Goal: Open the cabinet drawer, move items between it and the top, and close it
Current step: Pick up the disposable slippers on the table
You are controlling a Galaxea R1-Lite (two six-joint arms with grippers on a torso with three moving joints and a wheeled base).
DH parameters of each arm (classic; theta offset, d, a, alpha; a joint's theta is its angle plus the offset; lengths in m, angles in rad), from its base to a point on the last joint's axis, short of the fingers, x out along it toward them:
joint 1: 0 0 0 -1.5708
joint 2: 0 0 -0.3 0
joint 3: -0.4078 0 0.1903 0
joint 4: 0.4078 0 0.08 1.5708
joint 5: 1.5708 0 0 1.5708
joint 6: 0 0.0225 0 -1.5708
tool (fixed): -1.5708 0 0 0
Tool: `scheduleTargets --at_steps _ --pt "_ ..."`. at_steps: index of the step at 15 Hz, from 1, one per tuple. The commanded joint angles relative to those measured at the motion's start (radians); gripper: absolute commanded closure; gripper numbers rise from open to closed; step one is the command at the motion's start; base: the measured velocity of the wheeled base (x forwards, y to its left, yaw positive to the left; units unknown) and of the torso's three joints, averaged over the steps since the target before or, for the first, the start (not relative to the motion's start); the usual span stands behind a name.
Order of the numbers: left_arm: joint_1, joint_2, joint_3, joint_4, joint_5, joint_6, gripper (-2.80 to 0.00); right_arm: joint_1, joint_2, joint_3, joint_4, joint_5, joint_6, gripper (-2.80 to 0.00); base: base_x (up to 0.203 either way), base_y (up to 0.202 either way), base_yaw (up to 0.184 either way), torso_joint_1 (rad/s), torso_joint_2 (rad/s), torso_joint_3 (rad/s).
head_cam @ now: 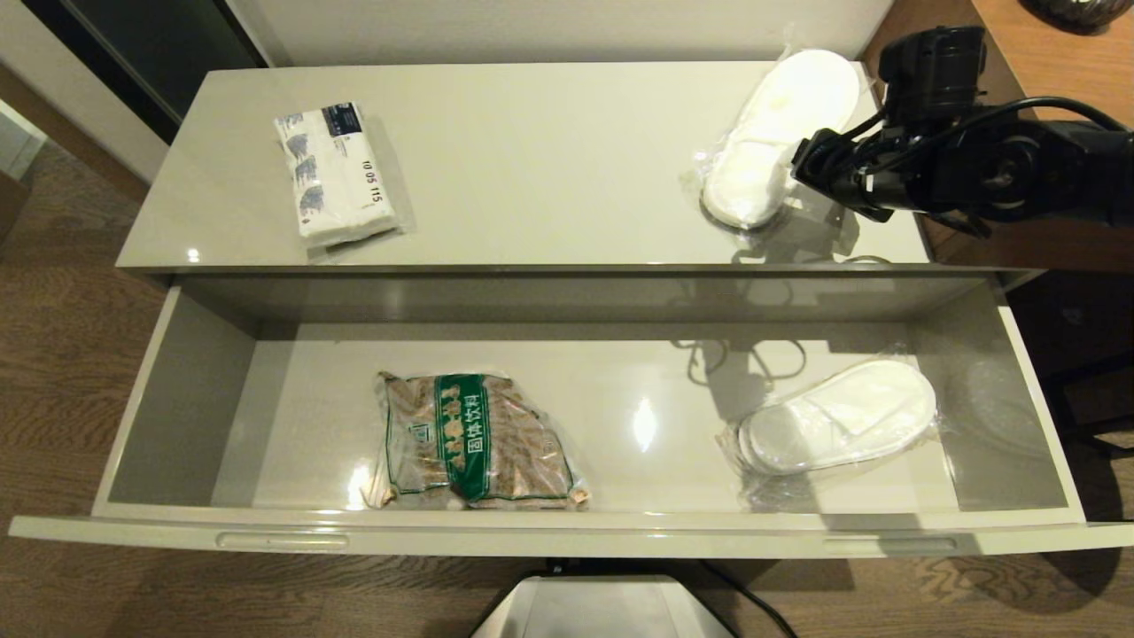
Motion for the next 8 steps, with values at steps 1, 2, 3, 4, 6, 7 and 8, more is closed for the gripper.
scheduleTargets --at_steps 1,2,3,4,6,7,8 --pt "0.000 0.001 0.001 0.000 0.000 0.000 0.00 0.023 -0.022 0.003 -0.043 -0.042 -0.038 -2.80 0.000 0.000 0.000 0.000 0.00 0.000" --pt "0.000 0.001 0.002 0.000 0.000 0.000 0.00 0.032 -0.035 0.008 -0.058 -0.065 -0.055 -2.80 0.000 0.000 0.000 0.000 0.00 0.000" --pt "0.000 0.001 0.002 0.000 0.000 0.000 0.00 0.042 -0.051 0.015 -0.065 -0.081 -0.067 -2.80 0.000 0.000 0.000 0.000 0.00 0.000" --pt "0.000 0.001 0.002 0.000 0.000 0.000 0.00 0.050 -0.068 0.016 -0.062 -0.085 -0.071 -2.80 0.000 0.000 0.000 0.000 0.00 0.000" --pt "0.000 0.001 0.001 0.000 0.000 0.000 0.00 0.061 -0.106 0.015 -0.057 -0.086 -0.072 -2.80 0.000 0.000 0.000 0.000 0.00 0.000" --pt "0.000 0.001 0.002 0.000 0.000 0.000 0.00 0.065 -0.106 0.012 -0.061 -0.084 -0.073 -2.80 0.000 0.000 0.000 0.000 0.00 0.000" --pt "0.000 0.001 0.001 0.000 0.000 0.000 0.00 0.066 -0.093 0.008 -0.065 -0.083 -0.072 -2.80 0.000 0.000 0.000 0.000 0.00 0.000"
